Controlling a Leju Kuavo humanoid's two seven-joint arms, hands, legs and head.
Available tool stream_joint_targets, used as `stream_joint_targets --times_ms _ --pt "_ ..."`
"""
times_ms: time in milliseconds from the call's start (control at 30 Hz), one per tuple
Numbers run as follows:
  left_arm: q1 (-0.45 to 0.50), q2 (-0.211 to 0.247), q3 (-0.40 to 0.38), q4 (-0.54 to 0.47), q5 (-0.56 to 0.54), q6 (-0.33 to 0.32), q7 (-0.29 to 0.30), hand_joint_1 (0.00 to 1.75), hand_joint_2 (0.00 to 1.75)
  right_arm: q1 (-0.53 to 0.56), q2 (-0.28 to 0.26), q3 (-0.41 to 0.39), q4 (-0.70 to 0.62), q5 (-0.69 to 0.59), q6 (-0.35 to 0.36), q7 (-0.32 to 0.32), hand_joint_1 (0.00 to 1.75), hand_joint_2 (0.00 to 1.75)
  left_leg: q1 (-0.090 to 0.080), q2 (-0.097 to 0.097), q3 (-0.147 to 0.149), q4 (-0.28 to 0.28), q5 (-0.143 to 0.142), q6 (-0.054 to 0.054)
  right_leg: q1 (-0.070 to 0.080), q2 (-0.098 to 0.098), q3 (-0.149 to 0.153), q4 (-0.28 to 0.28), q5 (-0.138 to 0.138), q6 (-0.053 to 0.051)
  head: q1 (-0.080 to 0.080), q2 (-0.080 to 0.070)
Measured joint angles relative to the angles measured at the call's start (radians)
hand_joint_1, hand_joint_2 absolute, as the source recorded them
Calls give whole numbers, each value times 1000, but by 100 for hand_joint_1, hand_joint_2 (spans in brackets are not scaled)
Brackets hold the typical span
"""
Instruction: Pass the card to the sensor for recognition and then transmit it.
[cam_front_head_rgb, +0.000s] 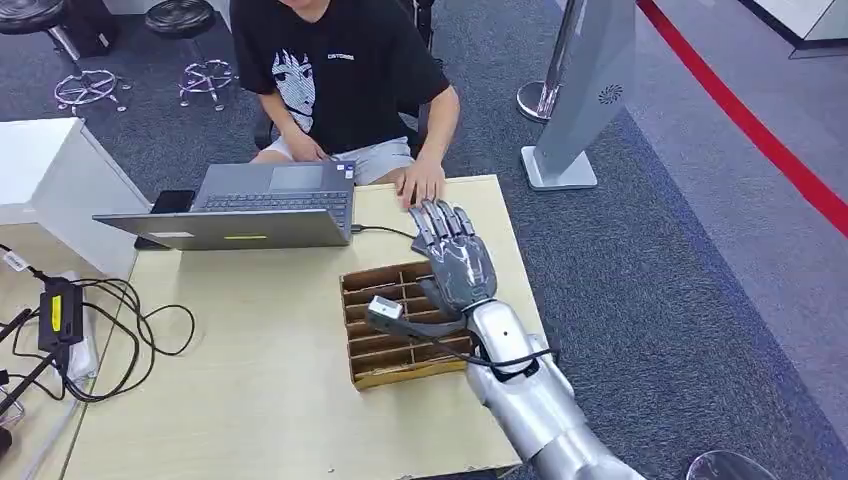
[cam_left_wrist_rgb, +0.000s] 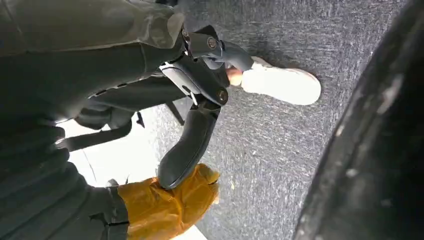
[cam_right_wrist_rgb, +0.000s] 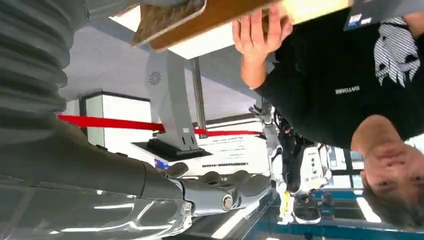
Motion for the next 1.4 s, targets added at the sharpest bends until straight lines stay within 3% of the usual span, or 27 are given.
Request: stream_joint_targets --times_ms 433,1233,1300,1367,1400 --pt "-2 1 -18 0 0 -1 0 0 175 -40 3 1 110 24 -35 22 0 175 0 0 0 0 0 0 0 0 0 0 0 0 0 0" --pt "-3 3 -32 0 0 0 0 0 175 -45 3 -26 127 43 -54 24 0 175 0 0 3 0 0 0 0 0 2 0 0 0 0 0" --pt "-3 3 -32 0 0 0 0 0 175 -43 3 -29 124 47 -54 24 148 175 0 0 3 0 0 0 0 0 2 0 0 0 0 0" --pt "-3 3 -32 0 0 0 0 0 175 -36 3 -33 122 48 -54 24 175 175 0 0 3 0 0 0 0 0 2 0 0 0 0 0" --pt "-3 3 -32 0 0 0 0 0 175 -33 3 -35 121 49 -54 24 175 175 0 0 2 0 0 0 0 0 2 0 0 0 0 0"
